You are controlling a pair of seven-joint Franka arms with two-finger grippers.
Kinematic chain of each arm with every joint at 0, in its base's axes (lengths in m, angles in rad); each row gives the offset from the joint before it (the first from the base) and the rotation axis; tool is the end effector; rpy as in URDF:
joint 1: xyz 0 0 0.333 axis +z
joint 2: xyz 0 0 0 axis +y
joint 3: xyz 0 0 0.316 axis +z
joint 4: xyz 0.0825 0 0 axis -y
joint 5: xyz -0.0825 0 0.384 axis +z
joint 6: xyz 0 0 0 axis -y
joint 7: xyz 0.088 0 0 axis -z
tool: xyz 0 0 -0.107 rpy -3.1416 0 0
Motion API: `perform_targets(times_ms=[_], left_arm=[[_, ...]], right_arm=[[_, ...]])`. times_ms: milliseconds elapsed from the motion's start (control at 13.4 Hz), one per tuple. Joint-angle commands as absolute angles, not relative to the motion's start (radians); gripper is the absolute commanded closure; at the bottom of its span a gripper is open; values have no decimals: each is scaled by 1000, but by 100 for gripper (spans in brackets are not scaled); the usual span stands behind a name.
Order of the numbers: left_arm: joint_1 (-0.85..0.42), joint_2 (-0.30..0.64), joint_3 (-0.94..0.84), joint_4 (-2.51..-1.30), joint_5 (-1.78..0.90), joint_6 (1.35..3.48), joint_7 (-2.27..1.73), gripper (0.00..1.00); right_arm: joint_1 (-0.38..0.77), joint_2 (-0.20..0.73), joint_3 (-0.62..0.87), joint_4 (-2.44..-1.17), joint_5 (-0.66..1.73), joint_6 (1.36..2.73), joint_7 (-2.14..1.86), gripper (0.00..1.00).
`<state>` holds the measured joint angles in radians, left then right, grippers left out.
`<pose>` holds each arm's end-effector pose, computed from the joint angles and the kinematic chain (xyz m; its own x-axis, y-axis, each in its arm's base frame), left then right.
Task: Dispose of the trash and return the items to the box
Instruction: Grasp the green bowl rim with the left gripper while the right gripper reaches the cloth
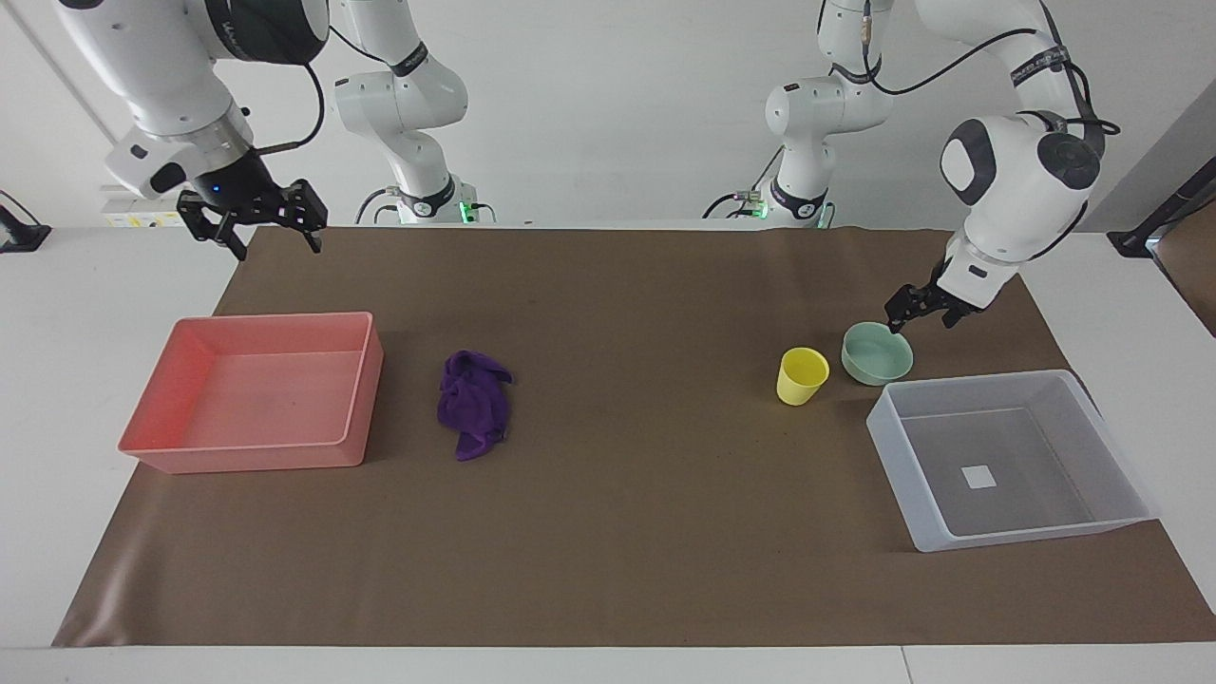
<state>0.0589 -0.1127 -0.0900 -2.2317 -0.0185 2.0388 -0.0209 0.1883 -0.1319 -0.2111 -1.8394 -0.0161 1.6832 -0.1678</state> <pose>0.4961 -0.0170 0.4126 0.9967 -0.0004 -0.0806 -0.0001 -1.0000 0.0040 0.5177 -0.0191 0.5758 0.9886 0.1488 -0.0248 0.1484 -0.9888 -0.0160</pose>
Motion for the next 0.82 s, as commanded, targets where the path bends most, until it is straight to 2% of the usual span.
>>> perform_targets(times_ms=[0,224,523,598,673,748], left_arm=[[69,-158,-92,-2364,-2,2184,-38,0],[89,-124,-91,-2385,-2,2278,-34,0],[124,-78,-92,-2398,-2,2316,-32,1],[124,-68,-92,-2411,-2,2357,-41,26],[124,-55,-92,-2414,-2,2390,-34,64],[124,-52,-92,-2416,-2,2399,-22,78]], right_arm=[[247,-40,-207,-1850,26,1790,-89,0],[307,69,-207,-1867,96,1940,-25,0],[377,213,-206,-1954,163,2222,-18,0],[379,239,-196,-1957,163,2246,-18,0],[391,258,-184,-1959,167,2261,-12,0],[393,271,-183,-1977,192,2272,-3,0]])
